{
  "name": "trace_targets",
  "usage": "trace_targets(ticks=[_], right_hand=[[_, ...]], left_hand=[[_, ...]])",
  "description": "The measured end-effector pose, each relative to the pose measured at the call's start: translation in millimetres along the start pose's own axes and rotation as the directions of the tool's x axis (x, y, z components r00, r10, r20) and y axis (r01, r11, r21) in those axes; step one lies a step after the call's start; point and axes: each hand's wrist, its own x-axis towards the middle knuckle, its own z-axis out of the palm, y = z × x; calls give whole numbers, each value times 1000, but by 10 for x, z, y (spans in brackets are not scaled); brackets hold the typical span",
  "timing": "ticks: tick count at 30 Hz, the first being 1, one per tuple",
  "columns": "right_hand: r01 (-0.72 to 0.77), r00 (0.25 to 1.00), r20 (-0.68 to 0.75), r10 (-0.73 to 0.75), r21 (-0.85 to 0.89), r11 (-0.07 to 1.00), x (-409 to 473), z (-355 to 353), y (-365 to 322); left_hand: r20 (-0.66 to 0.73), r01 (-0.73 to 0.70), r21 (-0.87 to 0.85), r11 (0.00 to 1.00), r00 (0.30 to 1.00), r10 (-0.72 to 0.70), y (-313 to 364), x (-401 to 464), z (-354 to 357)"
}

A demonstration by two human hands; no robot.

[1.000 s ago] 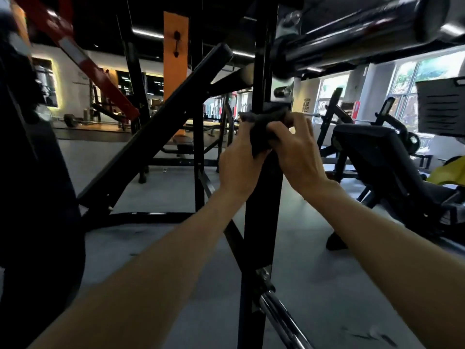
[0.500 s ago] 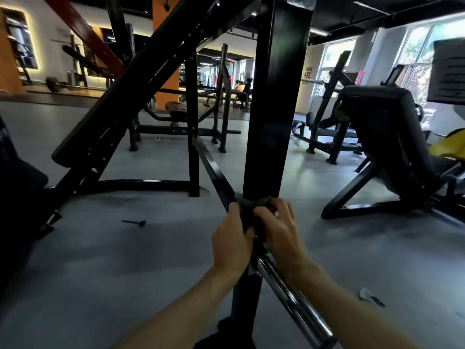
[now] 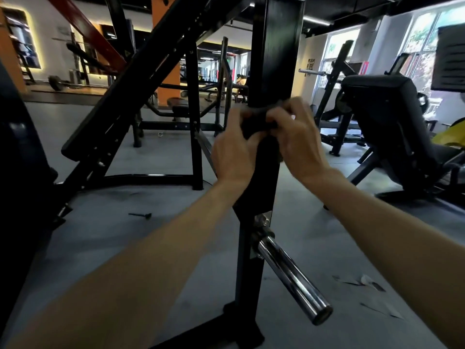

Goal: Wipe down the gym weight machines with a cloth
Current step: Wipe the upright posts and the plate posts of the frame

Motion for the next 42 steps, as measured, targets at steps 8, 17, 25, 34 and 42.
trace_targets(ticks=[8, 17, 25, 34, 42], right_hand=[[-22, 1000, -22, 22, 12, 1000, -492, 295, 75], [-207, 964, 202, 175, 150, 967, -1399, 632, -120], [106, 904, 422, -62, -80, 991, -1816, 737, -221], [159, 976, 153, -154, -20, 987, -927, 379, 0], [25, 991, 132, -35, 75, 997, -1105, 474, 162]], left_hand=[[-11, 25, 35, 999, 1000, -25, -444, -324, 66], [238, 250, -14, 968, 941, -239, -1289, -1217, 88], [334, 300, 45, 953, 895, -297, -1632, -1630, 80], [62, 250, -125, 960, 968, -244, -883, -878, 131], [70, 202, 54, 978, 976, -205, -981, -1024, 214]])
